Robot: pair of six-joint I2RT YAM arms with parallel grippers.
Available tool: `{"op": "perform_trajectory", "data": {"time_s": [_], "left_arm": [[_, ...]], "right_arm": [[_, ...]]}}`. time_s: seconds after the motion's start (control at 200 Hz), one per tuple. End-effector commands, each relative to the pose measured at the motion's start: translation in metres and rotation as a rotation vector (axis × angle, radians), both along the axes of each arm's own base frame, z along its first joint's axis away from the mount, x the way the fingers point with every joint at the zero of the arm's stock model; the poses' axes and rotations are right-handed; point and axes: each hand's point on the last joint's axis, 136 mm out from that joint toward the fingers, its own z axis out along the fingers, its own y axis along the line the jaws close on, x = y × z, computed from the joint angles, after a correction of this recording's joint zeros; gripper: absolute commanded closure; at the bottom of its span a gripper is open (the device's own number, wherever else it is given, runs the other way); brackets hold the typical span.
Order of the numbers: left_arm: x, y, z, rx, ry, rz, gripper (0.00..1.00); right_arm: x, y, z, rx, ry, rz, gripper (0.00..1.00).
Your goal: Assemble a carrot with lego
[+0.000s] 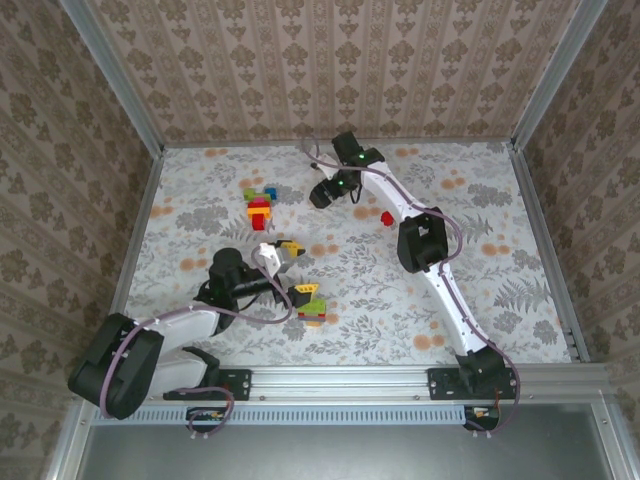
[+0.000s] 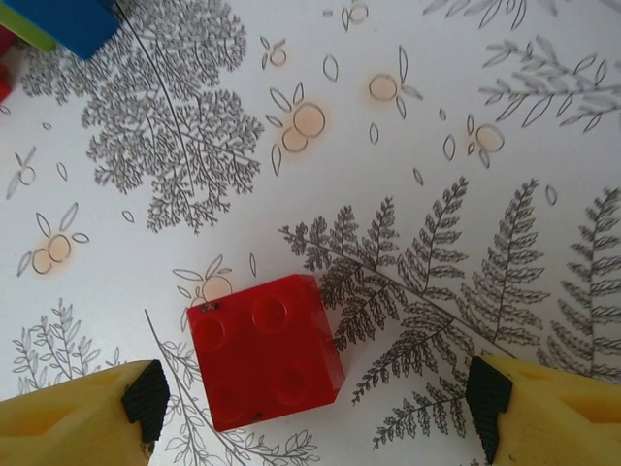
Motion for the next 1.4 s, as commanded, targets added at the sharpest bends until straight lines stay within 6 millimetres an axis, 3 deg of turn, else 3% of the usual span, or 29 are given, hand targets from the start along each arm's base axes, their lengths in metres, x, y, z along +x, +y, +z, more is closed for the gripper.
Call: {"op": "perform_trajectory", "data": {"time_s": [0.0,0.58,0.985,1.19,1.395], "left_arm": [[0.003,-0.002,0.006,-0.006,-0.018,-0.012,0.00],[0.004,-0.003,0.006,-0.005,-0.010,-0.012,0.00],[0.005,-0.003,0.005,-0.002,-0.003,-0.014,0.00],[0.006,-0.004,0.005,0.000,0.000,-0.014,0.00],[0.005,-0.004,0.005,0.000,0.004,-0.018,0.00]], "right_arm": [[0.003,0.011,0.013,0.048,-0.023,0.016,0.19],[-0.016,0.022,0.002,0.001,0.019,0.040,0.37],[-0.020,0.012,-0.009,-0.068,0.042,0.012,0.43],[-0.030,-0.001,-0.033,-0.169,0.077,0.010,0.52],[-0.029,0.002,-0.031,-0.161,0.067,0.008,0.54]]}}
